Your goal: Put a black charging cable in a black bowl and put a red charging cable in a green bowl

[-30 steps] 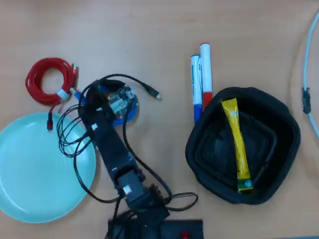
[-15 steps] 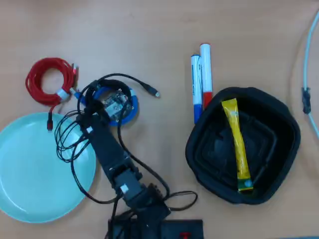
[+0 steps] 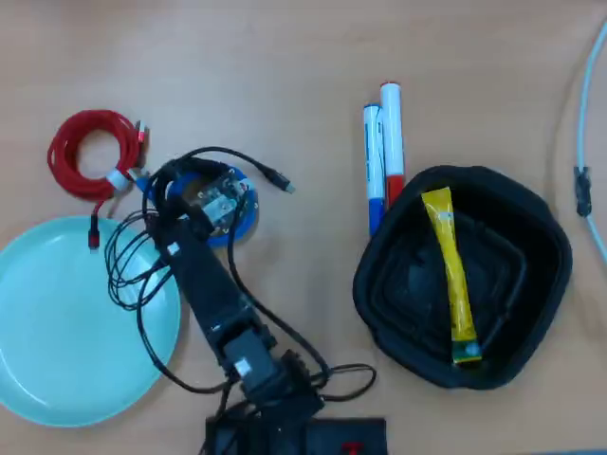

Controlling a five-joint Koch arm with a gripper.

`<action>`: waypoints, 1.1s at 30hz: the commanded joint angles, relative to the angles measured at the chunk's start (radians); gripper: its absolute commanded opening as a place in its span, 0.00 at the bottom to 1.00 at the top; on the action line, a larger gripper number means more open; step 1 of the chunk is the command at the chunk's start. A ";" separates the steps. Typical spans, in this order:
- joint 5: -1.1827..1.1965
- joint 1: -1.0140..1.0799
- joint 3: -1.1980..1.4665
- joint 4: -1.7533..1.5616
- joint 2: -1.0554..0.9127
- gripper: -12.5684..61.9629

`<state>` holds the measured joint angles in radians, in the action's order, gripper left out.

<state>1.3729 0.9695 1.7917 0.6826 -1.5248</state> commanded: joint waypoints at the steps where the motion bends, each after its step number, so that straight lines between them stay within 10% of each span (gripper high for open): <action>1: 0.002 0.000 -0.031 0.061 -0.153 0.08; 26: -0.129 0.103 -0.037 0.405 -0.747 0.08; 33: -0.558 0.268 -0.049 0.407 -0.854 0.08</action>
<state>0.9817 1.2103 1.8101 1.1091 -2.2749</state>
